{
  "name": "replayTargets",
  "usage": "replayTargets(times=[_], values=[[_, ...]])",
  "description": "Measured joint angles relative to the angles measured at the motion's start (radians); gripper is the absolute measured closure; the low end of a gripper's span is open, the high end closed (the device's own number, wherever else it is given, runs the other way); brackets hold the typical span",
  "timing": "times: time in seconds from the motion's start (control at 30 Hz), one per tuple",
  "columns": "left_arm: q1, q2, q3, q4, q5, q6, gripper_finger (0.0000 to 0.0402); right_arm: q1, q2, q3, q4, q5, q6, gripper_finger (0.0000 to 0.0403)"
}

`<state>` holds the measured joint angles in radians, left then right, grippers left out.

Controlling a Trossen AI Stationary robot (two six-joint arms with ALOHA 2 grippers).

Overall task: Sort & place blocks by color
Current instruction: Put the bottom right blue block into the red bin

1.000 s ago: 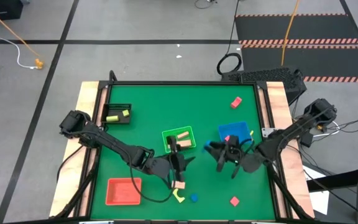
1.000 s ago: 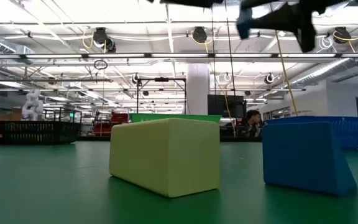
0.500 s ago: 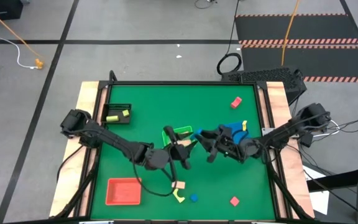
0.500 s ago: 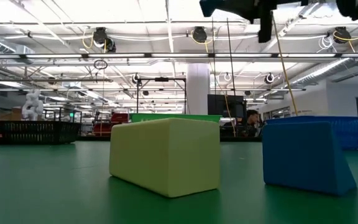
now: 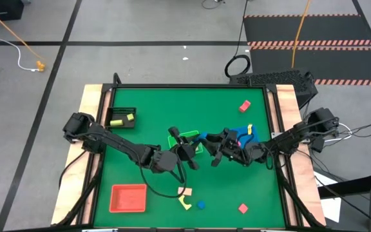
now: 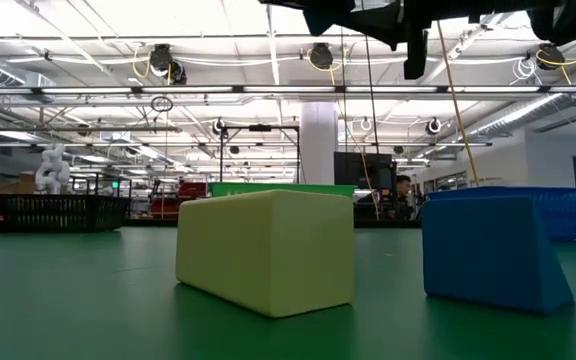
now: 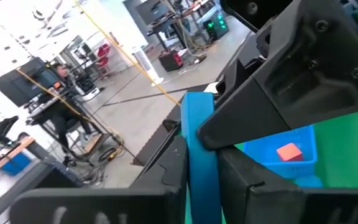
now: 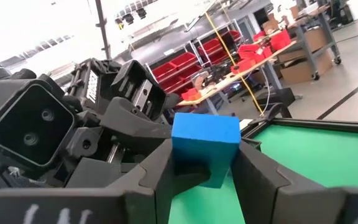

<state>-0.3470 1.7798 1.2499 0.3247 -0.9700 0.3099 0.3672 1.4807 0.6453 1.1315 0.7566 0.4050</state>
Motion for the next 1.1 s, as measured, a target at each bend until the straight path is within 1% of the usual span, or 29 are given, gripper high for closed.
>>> replayTargets(times=[0.2,0.3,0.37,0.5,0.6,0.63,0.7,0.77,0.83,0.93,1.03,1.1], values=[[-0.017,-0.001,0.0,-0.01,-0.032,-0.008,0.035,-0.001,-0.001,-0.001,-0.004,-0.098,0.001,0.0247],[-0.031,-0.001,0.0,-0.013,-0.031,-0.007,0.035,0.0,-0.012,-0.001,-0.02,-0.111,-0.018,0.0225],[-0.044,-0.001,0.001,-0.015,-0.036,-0.006,0.035,0.0,-0.038,-0.001,-0.071,-0.12,-0.036,0.0211],[-0.066,0.0,0.001,-0.04,-0.108,-0.011,0.035,0.004,-0.141,0.001,-0.244,-0.127,-0.047,0.0178],[-0.08,0.0,0.001,-0.058,-0.178,-0.023,0.035,0.026,-0.237,0.001,-0.422,-0.124,-0.007,0.0154],[-0.088,0.0,0.001,-0.073,-0.19,-0.036,0.035,0.036,-0.272,0.001,-0.484,-0.132,0.016,0.0146],[-0.107,0.0,0.001,-0.116,-0.192,-0.084,0.035,0.055,-0.337,0.001,-0.611,-0.189,0.086,0.0135],[-0.133,-0.001,0.001,-0.169,-0.185,-0.15,0.035,0.075,-0.384,0.001,-0.735,-0.253,0.218,0.013],[-0.163,-0.011,0.001,-0.248,-0.147,-0.227,0.035,0.096,-0.408,0.001,-0.853,-0.312,0.35,0.0132],[-0.202,-0.045,0.001,-0.385,-0.016,-0.402,0.035,0.137,-0.403,0.001,-0.986,-0.37,0.532,0.0143],[-0.229,-0.099,0.001,-0.551,0.167,-0.613,0.035,0.181,-0.365,0.001,-1.071,-0.44,0.722,0.0156],[-0.249,-0.145,0.001,-0.707,0.307,-0.774,0.035,0.208,-0.332,0.0,-1.092,-0.511,0.849,0.0163]])
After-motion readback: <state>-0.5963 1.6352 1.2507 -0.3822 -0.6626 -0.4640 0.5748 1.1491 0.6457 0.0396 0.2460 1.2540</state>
